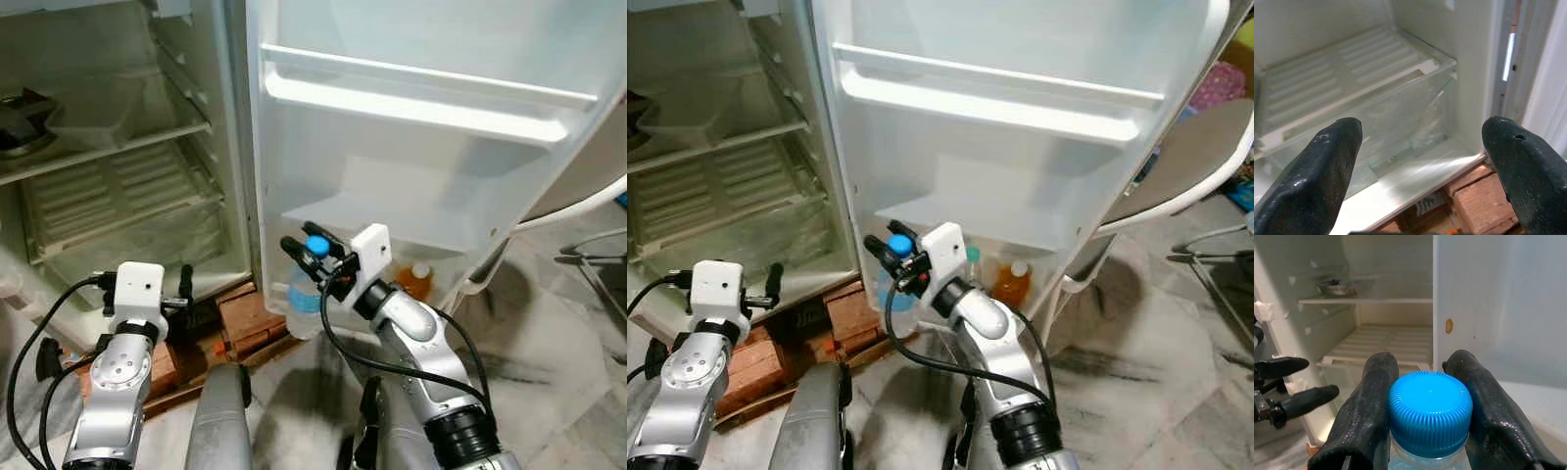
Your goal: Restocking fridge
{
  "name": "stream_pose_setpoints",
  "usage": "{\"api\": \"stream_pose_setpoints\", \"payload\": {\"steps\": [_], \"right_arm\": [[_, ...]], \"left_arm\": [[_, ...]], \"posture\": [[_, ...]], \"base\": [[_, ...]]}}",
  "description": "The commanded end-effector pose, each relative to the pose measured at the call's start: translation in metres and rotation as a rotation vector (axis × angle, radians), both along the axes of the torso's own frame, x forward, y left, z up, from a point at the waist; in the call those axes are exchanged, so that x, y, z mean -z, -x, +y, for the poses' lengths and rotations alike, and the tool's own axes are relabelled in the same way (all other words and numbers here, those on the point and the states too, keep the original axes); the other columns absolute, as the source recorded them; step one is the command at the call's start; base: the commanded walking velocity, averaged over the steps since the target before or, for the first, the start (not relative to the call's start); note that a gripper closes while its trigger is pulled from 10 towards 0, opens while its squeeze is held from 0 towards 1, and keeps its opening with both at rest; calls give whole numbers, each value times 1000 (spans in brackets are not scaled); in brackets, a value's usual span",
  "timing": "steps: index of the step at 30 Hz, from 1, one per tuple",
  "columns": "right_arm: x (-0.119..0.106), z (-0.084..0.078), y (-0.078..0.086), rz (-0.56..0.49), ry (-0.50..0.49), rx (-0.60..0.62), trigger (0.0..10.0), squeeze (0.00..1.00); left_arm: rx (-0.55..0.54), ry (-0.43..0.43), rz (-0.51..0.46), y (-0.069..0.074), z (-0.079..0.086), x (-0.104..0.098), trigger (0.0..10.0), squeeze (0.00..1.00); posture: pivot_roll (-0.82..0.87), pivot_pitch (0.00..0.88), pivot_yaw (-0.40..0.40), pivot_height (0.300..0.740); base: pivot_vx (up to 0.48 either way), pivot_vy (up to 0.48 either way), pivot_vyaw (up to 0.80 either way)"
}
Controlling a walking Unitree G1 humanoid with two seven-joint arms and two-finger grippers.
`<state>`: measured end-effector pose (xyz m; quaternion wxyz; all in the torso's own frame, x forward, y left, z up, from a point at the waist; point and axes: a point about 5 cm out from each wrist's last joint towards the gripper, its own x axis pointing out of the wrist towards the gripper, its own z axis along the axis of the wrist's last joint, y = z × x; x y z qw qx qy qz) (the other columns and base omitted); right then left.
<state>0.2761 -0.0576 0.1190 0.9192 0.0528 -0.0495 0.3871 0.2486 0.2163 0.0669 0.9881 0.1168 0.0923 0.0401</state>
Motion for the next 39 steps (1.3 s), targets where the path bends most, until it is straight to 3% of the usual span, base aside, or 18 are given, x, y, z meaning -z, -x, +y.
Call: {"api": "stream_pose_setpoints", "payload": {"steps": [1, 13, 33, 39], "right_arm": [[-7, -4, -6, -37, 1, 18, 10000, 0], [-10, -11, -22, -69, 34, 100, 10000, 0], [-7, -9, -17, -83, 25, 97, 10000, 0], [-8, -7, -16, -85, 23, 84, 10000, 0]], "left_arm": [[12, -7, 4, -1, -3, 0, 10000, 0], [25, -27, -21, 2, 0, -4, 10000, 0], [56, -16, -15, 1, -5, -2, 10000, 0], [47, -9, -9, 1, -6, -1, 10000, 0]], "posture": [[152, 56, -54, 602], [172, 69, -48, 602], [164, 62, -44, 602], [165, 62, -50, 602]], "base": [[0, 0, 0], [0, 0, 0], [369, 0, 0], [0, 0, 0]]}}
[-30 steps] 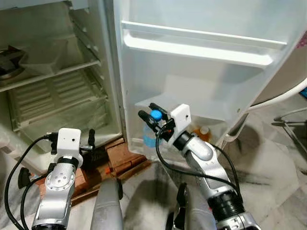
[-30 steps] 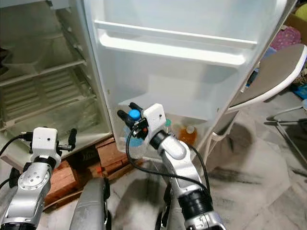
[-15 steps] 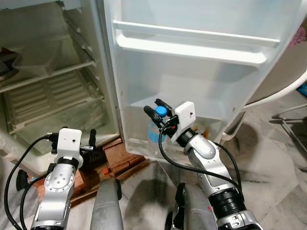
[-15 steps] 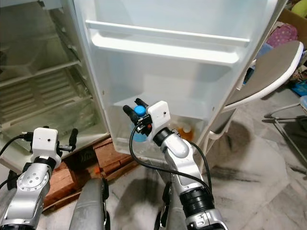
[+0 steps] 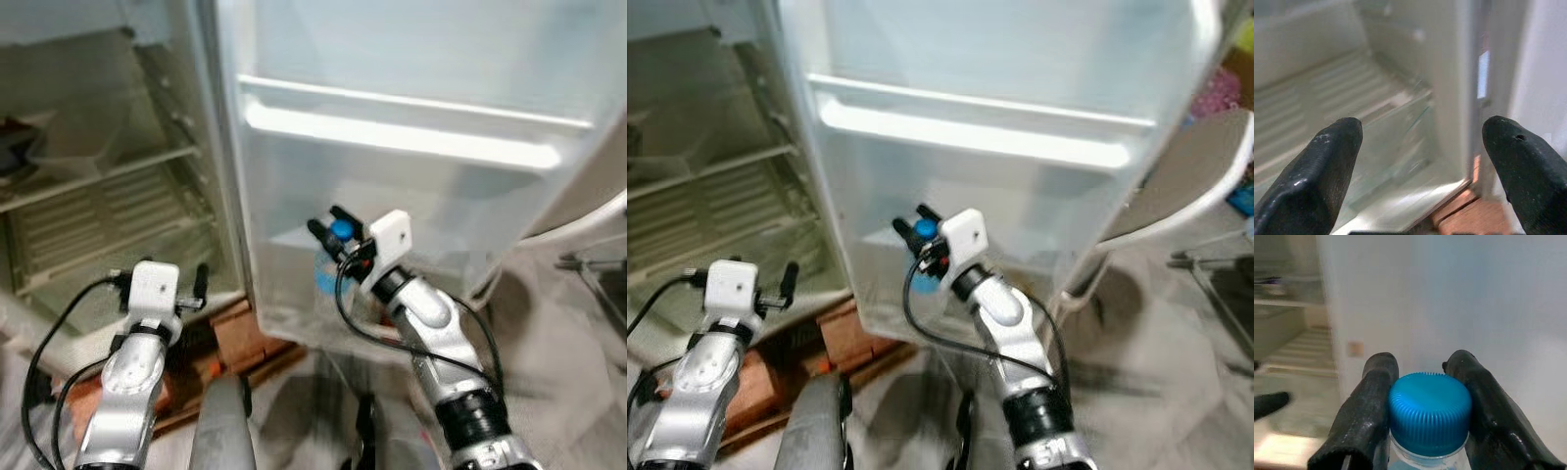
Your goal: Restocking fridge
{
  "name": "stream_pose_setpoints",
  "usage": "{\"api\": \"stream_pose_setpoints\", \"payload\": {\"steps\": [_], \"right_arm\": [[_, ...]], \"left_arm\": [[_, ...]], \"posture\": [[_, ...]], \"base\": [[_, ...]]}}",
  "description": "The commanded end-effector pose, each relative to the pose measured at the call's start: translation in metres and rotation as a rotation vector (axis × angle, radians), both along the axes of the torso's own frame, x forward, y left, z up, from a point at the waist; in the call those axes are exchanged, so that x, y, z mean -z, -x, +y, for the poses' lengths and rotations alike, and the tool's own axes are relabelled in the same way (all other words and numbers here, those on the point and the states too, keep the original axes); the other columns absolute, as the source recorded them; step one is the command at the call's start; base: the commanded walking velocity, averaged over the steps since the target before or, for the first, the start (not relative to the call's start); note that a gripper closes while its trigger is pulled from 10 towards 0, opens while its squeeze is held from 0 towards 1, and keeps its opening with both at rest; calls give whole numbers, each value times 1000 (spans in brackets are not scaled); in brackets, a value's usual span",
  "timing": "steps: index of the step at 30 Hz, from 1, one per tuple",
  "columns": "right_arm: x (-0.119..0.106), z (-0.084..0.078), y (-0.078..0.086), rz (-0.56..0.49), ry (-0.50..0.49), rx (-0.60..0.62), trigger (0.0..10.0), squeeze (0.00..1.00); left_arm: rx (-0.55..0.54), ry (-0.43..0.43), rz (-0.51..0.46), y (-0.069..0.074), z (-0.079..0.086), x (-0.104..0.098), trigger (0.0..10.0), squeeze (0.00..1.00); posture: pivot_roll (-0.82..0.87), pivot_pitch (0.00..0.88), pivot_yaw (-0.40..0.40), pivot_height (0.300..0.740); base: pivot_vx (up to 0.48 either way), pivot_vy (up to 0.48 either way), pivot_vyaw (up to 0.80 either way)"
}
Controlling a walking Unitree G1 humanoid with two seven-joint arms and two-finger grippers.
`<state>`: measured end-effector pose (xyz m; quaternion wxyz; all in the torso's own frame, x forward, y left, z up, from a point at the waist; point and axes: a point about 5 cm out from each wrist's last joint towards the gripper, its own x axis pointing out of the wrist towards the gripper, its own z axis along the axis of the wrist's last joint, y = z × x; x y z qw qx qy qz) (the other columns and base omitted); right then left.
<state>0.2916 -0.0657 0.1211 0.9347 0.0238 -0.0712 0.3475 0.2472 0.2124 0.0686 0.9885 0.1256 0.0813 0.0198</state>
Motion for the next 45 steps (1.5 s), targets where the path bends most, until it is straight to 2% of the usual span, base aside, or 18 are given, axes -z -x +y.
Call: {"api": "stream_pose_setpoints", "payload": {"steps": [1, 11, 23, 28, 32, 35, 37, 38, 40, 43, 45], "right_arm": [[-6, 1, -1, -28, -13, -10, 10000, 0], [-4, 5, 3, -8, -19, -53, 10000, 0], [0, 15, 7, -9, -12, -111, 10000, 0], [0, 19, 7, -38, 31, -118, 10000, 0], [-5, 23, 4, -121, 82, -120, 10000, 0], [-9, 31, 4, -172, 83, -166, 10000, 0], [-14, 36, -3, -240, 98, -129, 10000, 0], [-14, 36, -3, -240, 98, -129, 10000, 0], [-25, 38, -9, -352, 127, -91, 10000, 0], [-30, 42, -16, -357, 104, -107, 10000, 0], [-37, 42, -22, -406, 103, -82, 10000, 0]], "left_arm": [[3, 6, 7, 0, -2, 1, 10000, 0], [3, 9, 11, 0, -2, 1, 10000, 0], [1, 8, 20, 4, -1, 1, 10000, 0], [-12, -1, 14, 4, 1, -1, 10000, 0], [-31, -11, 12, 5, 5, -2, 10000, 0], [-42, -21, 9, 8, 7, -3, 10000, 0], [-72, -42, 8, 11, 11, -3, 10000, 0], [-72, -42, 8, 11, 11, -3, 10000, 0], [-97, -51, 4, 14, 15, -3, 10000, 0], [-117, -66, 14, 17, 19, -2, 10000, 0], [-134, -69, 19, 20, 21, -1, 10000, 0]], "posture": [[165, 62, -50, 602], [166, 66, -47, 602], [179, 85, -46, 518], [186, 92, -45, 514], [193, 104, -43, 514], [200, 111, -46, 514], [209, 121, -53, 514], [209, 121, -53, 514], [216, 128, -61, 514], [221, 136, -64, 514], [240, 156, -69, 514]], "base": [[0, 0, 0], [0, 0, 0], [0, 0, 0], [0, 0, 0], [0, 0, 0], [0, 0, 0], [0, 0, 0], [0, 0, 0], [0, 0, 0], [0, 0, 0], [0, 0, 0]]}}
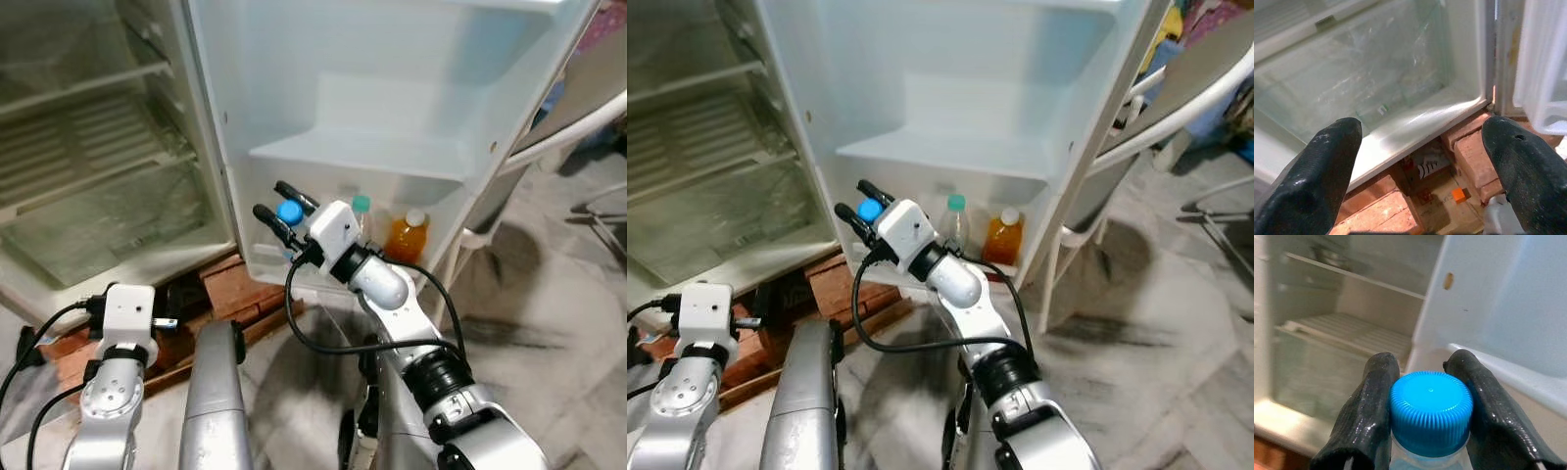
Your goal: Restocking fridge
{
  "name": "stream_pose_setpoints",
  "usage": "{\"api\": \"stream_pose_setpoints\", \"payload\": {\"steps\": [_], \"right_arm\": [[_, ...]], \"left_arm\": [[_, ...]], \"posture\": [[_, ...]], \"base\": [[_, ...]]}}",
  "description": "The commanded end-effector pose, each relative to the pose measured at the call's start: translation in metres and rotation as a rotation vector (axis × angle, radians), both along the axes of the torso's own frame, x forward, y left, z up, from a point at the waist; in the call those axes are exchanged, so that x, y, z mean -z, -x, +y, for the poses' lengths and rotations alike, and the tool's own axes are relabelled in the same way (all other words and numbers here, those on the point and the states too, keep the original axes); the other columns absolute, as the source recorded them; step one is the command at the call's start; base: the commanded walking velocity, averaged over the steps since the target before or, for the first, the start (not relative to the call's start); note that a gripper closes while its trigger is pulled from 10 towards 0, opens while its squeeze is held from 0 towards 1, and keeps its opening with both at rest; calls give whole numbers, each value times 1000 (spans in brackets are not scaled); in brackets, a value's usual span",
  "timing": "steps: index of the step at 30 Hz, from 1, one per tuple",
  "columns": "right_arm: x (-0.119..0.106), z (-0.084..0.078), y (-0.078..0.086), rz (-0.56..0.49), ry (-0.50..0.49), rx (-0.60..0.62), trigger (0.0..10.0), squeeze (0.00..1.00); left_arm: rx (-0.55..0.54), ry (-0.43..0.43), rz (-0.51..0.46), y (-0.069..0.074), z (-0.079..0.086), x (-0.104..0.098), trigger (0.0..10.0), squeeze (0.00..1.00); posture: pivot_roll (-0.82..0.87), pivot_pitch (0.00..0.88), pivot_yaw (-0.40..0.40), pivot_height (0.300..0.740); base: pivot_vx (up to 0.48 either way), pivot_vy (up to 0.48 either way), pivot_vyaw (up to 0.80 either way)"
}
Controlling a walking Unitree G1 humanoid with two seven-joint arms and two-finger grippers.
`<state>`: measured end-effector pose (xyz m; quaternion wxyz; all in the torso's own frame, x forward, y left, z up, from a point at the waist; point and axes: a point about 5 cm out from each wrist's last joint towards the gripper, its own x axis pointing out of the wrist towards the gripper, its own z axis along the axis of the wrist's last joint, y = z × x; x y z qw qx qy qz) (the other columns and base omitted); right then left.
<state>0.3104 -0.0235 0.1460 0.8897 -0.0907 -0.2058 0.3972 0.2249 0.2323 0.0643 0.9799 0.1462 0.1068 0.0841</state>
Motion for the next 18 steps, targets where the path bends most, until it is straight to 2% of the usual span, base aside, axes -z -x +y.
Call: {"api": "stream_pose_setpoints", "payload": {"steps": [1, 5, 8, 10, 13, 18], "right_arm": [[-15, 1, -10, -90, -22, 35, 10000, 0], [-19, 0, -16, -124, -38, 78, 10000, 0], [-22, -2, -28, -145, -12, 185, 10000, 0], [-21, -5, -36, -129, 9, 263, 10000, 0], [-18, -7, -37, -119, 14, 281, 10000, 0], [13, -16, -37, 52, -1, 363, 10000, 0]], "left_arm": [[-10, -19, -12, 1, 2, -6, 10000, 0], [-14, -26, -6, 6, 3, -7, 10000, 0], [-23, -30, 5, 13, 5, -7, 10000, 0], [-35, -31, 9, 16, 8, -6, 10000, 0], [-36, -32, 9, 16, 9, -7, 10000, 0], [-17, -34, 5, 18, 7, -10, 10000, 0]], "posture": [[250, 163, -67, 514], [268, 170, -67, 514], [287, 183, -71, 514], [299, 190, -70, 514], [301, 191, -70, 514], [325, 197, -71, 514]], "base": [[0, 0, 0], [0, 0, 0], [0, 0, 0], [0, 0, 0], [0, 0, 0], [0, 0, 0]]}}
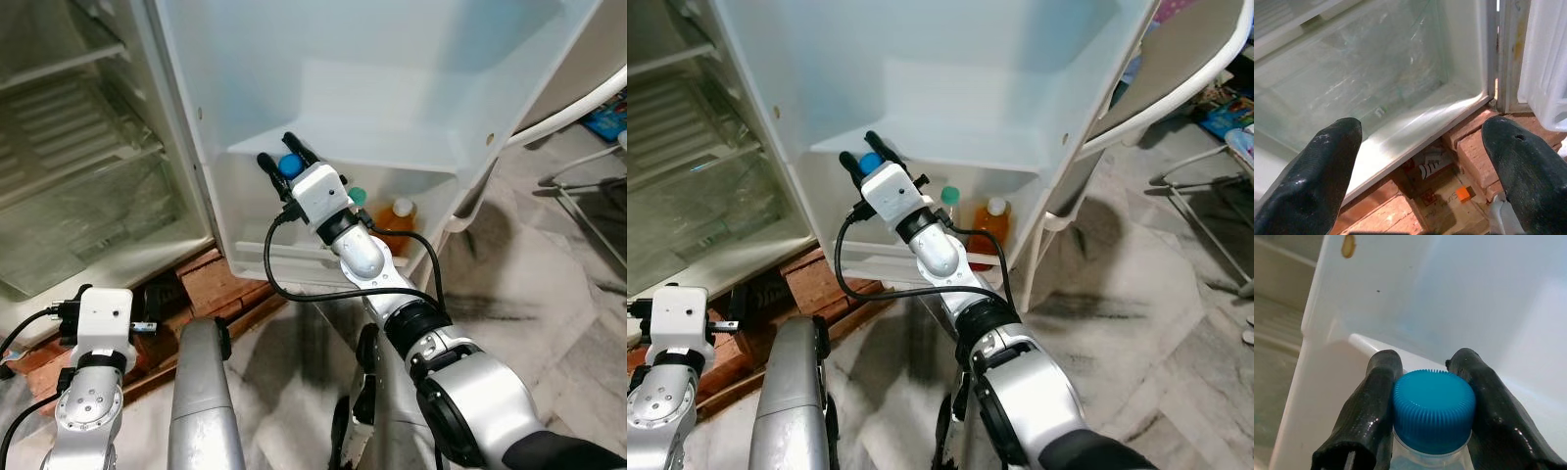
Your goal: Restocking fridge
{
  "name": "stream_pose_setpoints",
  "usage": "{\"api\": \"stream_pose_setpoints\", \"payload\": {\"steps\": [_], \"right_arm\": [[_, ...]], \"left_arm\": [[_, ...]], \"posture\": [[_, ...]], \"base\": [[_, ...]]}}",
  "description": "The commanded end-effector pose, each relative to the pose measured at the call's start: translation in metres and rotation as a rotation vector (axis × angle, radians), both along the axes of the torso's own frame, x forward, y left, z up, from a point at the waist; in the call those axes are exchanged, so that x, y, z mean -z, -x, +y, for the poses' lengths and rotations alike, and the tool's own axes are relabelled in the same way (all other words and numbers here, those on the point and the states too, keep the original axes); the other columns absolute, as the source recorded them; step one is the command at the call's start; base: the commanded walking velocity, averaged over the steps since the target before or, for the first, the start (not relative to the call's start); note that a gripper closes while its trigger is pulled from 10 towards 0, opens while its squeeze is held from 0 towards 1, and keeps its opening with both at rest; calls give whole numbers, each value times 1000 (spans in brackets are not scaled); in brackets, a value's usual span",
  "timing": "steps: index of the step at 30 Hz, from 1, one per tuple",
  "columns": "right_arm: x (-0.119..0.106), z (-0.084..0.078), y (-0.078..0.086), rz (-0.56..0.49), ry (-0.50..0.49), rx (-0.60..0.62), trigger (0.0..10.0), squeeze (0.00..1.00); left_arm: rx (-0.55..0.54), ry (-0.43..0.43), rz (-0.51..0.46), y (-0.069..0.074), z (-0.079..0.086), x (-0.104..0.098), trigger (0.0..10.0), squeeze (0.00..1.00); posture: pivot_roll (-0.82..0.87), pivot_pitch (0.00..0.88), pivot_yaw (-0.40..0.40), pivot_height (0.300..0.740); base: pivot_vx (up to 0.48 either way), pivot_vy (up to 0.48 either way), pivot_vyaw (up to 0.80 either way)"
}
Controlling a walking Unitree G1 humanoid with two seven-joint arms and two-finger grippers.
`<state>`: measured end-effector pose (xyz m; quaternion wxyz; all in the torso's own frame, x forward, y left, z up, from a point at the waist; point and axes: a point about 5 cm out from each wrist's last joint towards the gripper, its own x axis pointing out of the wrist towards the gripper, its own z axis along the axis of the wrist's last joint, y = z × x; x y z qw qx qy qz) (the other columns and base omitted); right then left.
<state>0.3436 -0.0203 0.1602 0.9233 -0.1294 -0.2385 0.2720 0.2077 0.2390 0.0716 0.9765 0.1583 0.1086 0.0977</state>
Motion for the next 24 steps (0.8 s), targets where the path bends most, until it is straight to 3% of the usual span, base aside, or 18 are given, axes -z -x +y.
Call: {"api": "stream_pose_setpoints", "payload": {"steps": [1, 6, 19, 24], "right_arm": [[32, -20, -2, 187, -25, 106, 10000, 0], [52, -20, 3, 303, -71, 144, 10000, 0], [44, -21, -1, 250, -75, 163, 10000, 0], [54, -26, 2, 292, -46, 170, 10000, 0]], "left_arm": [[8, -7, 3, 1, 0, -3, 10000, 0], [6, -7, 4, 2, 0, -4, 10000, 0], [14, 0, 12, 17, -3, -7, 10000, 0], [10, -2, 12, 26, -3, -10, 10000, 0]], "posture": [[325, 197, -71, 514], [329, 198, -71, 514], [347, 241, -66, 514], [373, 274, -71, 514]], "base": [[0, 0, 0], [0, 0, 0], [0, 0, 0], [0, 0, 0]]}}
